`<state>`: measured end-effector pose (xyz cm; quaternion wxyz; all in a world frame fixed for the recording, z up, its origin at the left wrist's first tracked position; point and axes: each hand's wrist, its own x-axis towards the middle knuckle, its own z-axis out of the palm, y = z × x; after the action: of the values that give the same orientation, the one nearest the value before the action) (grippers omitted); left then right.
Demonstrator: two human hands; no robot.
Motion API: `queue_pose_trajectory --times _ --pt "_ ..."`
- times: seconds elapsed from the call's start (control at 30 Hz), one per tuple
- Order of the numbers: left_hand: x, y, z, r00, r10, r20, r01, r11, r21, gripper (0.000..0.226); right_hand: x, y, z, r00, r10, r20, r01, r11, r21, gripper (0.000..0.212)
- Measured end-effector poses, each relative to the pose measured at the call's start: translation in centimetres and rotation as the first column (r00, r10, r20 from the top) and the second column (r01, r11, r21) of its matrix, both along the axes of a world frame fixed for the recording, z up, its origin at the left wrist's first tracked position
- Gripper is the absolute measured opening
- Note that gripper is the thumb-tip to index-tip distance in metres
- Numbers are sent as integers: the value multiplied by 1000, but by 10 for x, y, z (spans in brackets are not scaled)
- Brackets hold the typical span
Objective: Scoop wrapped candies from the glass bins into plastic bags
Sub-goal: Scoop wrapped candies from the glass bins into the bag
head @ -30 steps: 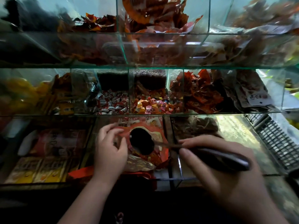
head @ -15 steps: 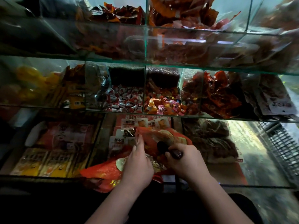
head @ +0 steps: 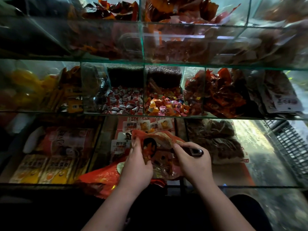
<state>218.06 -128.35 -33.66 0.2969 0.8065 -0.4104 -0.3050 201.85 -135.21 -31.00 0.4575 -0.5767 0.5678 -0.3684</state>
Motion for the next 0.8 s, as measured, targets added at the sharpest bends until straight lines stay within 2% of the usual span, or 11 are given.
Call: queue_pose_trajectory --times 0.17,0.23,0.27,0.33,0.4,0.43,0.5,0.57,0.67,0.73,0.8 --pt "5 -1 1 1000 13 -6 -13 1000 -5 97 -12 8 14 998 -64 22 65 997 -35 15" --pt "4 1 4 999 31 41 -31 999 -16 94 -20 10 19 997 -82 -10 81 994 -66 23" --pt "2 3 7 994 48 98 -43 998 -50 90 -24 10 21 995 -92 -25 90 993 -75 32" --pt "-5 8 13 965 83 251 -25 974 -225 78 -31 12 26 993 -105 -52 100 990 -94 47" --pt "-11 9 17 931 60 361 95 913 -398 59 -37 14 33 991 -116 -70 105 984 -144 56" --pt "-14 8 19 927 8 375 159 896 -414 49 -40 15 36 991 -120 -65 108 979 -171 58" --pt "-18 1 21 932 -137 335 247 918 -312 36 -45 18 44 991 -121 -63 104 968 -228 59" --pt "-22 -10 20 917 -249 312 293 950 -103 37 -48 21 54 991 -129 -40 114 957 -265 58" --pt "-28 -26 17 858 -406 315 371 913 169 39 -53 26 67 991 -135 11 133 955 -267 59" --pt "-30 -33 14 853 -413 320 369 910 191 40 -56 30 75 992 -127 23 129 952 -276 58" --pt "-31 -36 12 863 -371 343 348 928 129 39 -61 35 82 989 -133 57 144 948 -282 53"
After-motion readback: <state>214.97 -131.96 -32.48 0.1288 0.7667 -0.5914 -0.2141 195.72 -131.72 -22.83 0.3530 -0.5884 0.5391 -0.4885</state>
